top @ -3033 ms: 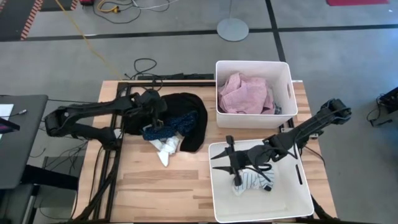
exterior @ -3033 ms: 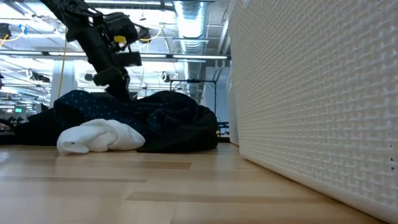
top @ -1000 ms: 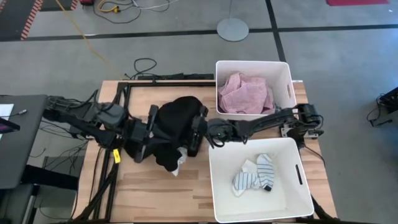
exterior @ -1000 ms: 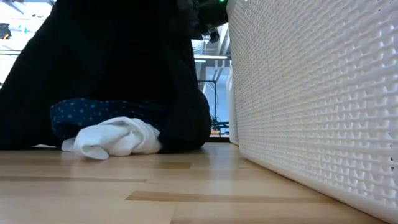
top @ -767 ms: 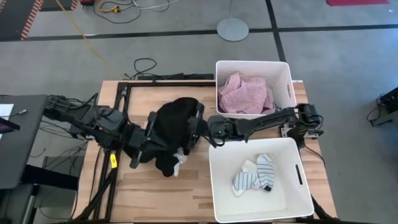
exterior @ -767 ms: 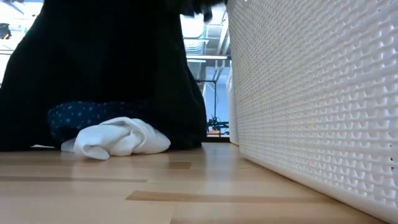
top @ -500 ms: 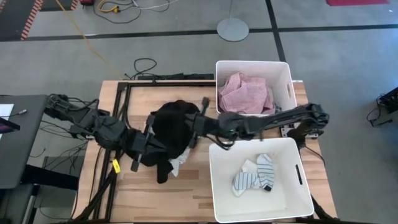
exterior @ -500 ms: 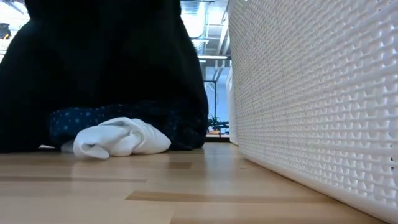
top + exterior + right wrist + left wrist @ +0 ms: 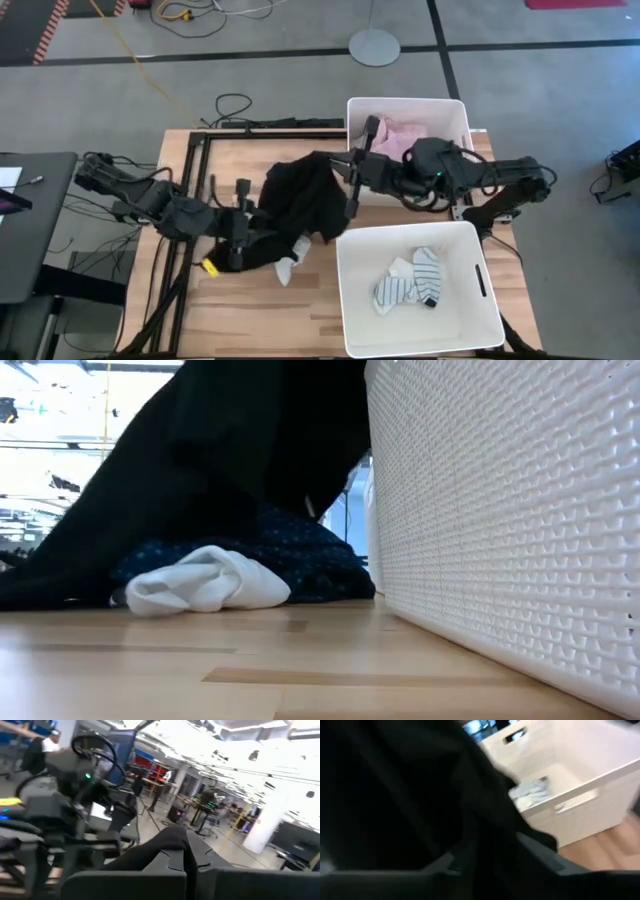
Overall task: Sort clothes
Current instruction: Put the black shirt into the top white laundry bin
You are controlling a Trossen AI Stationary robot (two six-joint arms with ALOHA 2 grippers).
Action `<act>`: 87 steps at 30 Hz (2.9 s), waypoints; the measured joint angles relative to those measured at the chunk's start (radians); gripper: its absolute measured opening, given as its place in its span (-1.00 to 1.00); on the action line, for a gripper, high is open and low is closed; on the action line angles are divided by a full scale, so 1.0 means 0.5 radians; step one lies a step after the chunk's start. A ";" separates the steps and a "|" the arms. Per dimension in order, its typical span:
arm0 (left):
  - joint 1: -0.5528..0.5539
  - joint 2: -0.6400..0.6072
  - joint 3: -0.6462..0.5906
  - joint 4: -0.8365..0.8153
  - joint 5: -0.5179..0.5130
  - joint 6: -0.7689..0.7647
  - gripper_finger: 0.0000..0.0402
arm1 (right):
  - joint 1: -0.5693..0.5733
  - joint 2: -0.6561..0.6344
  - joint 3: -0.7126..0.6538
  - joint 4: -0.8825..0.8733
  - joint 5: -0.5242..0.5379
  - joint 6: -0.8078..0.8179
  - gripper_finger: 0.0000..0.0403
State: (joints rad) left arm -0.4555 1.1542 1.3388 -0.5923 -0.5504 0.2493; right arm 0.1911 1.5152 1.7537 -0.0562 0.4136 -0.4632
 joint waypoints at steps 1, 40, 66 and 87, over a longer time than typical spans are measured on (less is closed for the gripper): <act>0.006 0.024 0.000 0.000 -0.016 -0.003 -0.22 | 0.013 0.007 0.037 -0.044 -0.001 -0.014 -1.00; -0.004 0.308 -0.003 -0.389 -1.231 -0.757 0.74 | 0.210 0.008 0.568 -0.598 -0.039 -0.175 -1.00; 0.697 0.552 -0.004 0.107 0.397 -0.408 0.74 | 0.312 0.009 0.568 -0.625 -0.215 -0.122 -1.00; 0.742 0.781 -0.004 0.331 0.665 -0.040 -0.85 | 0.312 0.010 0.568 -0.755 -0.255 -0.046 -1.00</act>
State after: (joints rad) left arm -0.0847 1.5450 1.3369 -0.4268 -0.2179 0.2291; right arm 0.3470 1.5204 2.0377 -0.4337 0.2863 -0.4861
